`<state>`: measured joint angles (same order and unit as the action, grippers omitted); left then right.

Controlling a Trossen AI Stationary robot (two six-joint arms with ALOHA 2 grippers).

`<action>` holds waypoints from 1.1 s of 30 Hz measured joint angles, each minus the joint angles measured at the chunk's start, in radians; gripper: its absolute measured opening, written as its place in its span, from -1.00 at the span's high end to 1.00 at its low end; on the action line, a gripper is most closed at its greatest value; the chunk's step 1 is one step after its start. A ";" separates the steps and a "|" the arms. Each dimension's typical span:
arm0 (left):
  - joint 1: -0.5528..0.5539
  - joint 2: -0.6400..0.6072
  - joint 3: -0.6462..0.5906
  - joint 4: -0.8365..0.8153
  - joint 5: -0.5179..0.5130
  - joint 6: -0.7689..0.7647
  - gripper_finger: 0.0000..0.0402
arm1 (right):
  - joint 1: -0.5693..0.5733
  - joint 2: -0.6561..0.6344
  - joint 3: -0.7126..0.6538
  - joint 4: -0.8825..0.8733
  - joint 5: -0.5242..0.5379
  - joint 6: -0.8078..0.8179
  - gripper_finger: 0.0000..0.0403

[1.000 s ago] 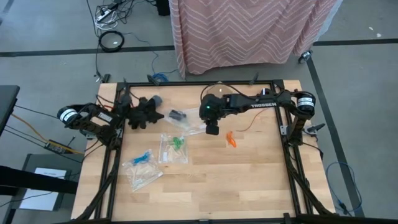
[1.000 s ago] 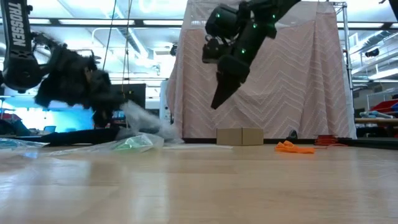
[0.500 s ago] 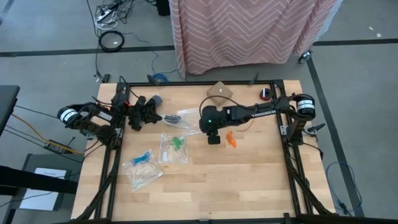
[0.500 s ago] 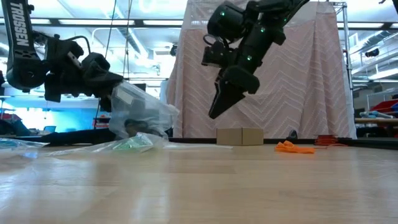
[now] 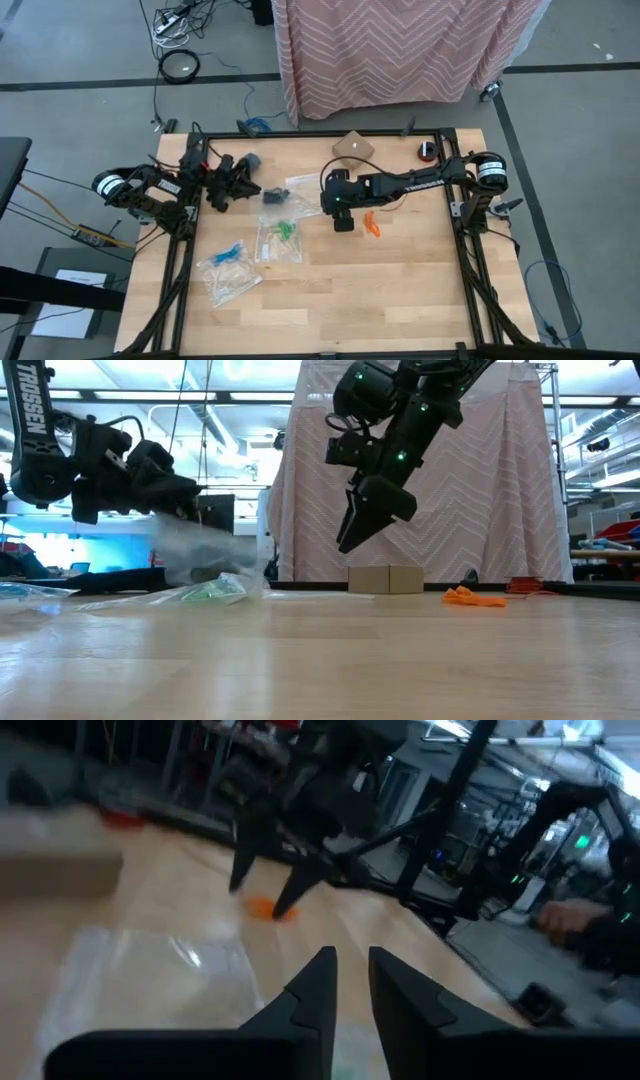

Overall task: Sort rubber bands
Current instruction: Open the transparent zip bag

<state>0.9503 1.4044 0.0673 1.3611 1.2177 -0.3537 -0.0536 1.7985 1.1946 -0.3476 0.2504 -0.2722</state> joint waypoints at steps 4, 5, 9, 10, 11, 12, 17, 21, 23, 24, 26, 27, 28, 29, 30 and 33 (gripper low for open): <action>-0.008 0.001 0.000 -0.067 -0.023 -0.047 0.57 | -0.010 0.000 0.000 -0.045 -0.002 -0.011 -0.24; -0.008 0.001 0.003 -0.048 -0.027 -0.048 0.56 | -0.013 0.000 0.000 -0.044 -0.008 -0.011 -0.26; -0.008 0.001 0.020 0.078 -0.118 -0.091 0.55 | -0.014 0.030 0.000 -0.003 -0.039 -0.014 -0.29; -0.008 0.001 0.022 0.109 -0.139 -0.104 0.55 | -0.010 0.046 0.000 0.016 -0.040 -0.015 -0.29; -0.008 0.001 0.022 0.136 -0.157 -0.119 0.55 | -0.006 0.060 0.000 0.032 -0.043 -0.015 -0.29; -0.008 0.001 0.022 0.160 -0.160 -0.126 0.55 | -0.002 0.080 0.000 0.034 -0.043 -0.018 -0.28; -0.008 0.001 0.021 0.197 -0.172 -0.139 0.55 | 0.020 0.151 0.007 0.082 0.042 -0.022 -0.27; -0.008 0.001 0.021 0.186 -0.177 -0.189 0.55 | 0.021 0.184 0.018 0.103 0.116 -0.021 -0.25; -0.008 0.001 0.021 0.186 -0.178 -0.206 0.55 | 0.016 0.195 0.019 0.112 0.102 -0.018 -0.21; -0.008 0.001 0.021 0.189 -0.179 -0.207 0.55 | 0.014 0.195 0.019 0.110 0.093 -0.011 -0.19; -0.008 0.001 0.021 0.190 -0.187 -0.208 0.55 | 0.014 0.203 0.019 0.122 0.091 0.007 -0.13; -0.008 0.001 0.021 0.189 -0.196 -0.208 0.55 | 0.014 0.204 0.019 0.128 0.103 0.019 -0.08; -0.008 0.001 0.021 0.189 -0.204 -0.208 0.55 | 0.017 0.206 0.019 0.137 0.118 0.028 -0.01; -0.008 0.001 0.021 0.189 -0.214 -0.208 0.55 | 0.021 0.209 0.019 0.148 0.140 0.034 0.07; -0.008 0.001 0.021 0.185 -0.229 -0.208 0.55 | 0.025 0.210 0.018 0.157 0.163 0.036 0.19; -0.008 0.001 0.021 0.186 -0.253 -0.209 0.55 | 0.024 0.211 0.017 0.191 0.211 0.082 0.63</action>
<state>0.9421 1.4052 0.0879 1.5470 0.9645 -0.5625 -0.0297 2.0090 1.2116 -0.1571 0.4611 -0.1906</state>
